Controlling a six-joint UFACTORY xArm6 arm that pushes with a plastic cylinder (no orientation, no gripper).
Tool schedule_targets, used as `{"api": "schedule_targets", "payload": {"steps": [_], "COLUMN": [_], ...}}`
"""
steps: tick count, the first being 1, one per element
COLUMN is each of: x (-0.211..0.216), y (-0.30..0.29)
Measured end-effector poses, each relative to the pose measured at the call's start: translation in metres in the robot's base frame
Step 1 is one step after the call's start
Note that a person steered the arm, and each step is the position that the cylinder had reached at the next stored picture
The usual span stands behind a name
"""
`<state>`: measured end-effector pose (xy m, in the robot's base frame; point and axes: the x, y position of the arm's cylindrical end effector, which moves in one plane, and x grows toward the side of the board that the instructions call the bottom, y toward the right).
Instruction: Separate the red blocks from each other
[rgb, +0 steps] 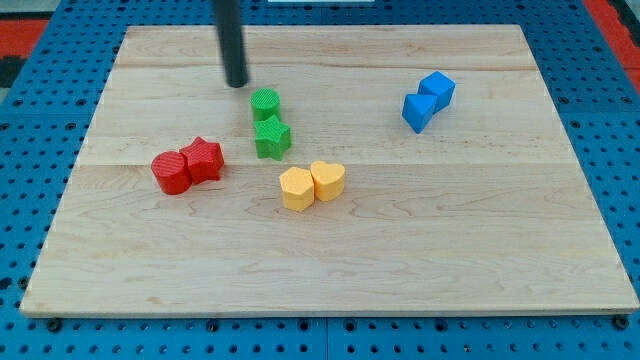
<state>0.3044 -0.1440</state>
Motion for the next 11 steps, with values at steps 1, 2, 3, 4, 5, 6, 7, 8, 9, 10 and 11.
{"api": "schedule_targets", "payload": {"steps": [1,2,3,4,5,6,7,8,9,10,11], "x": [0.026,0.087,0.154,0.175,0.186,0.182,0.166,0.184,0.185,0.174,0.152], "y": [-0.060,-0.065,-0.041,-0.036,-0.012,0.014,0.015,-0.001,-0.017,0.001,0.026]}}
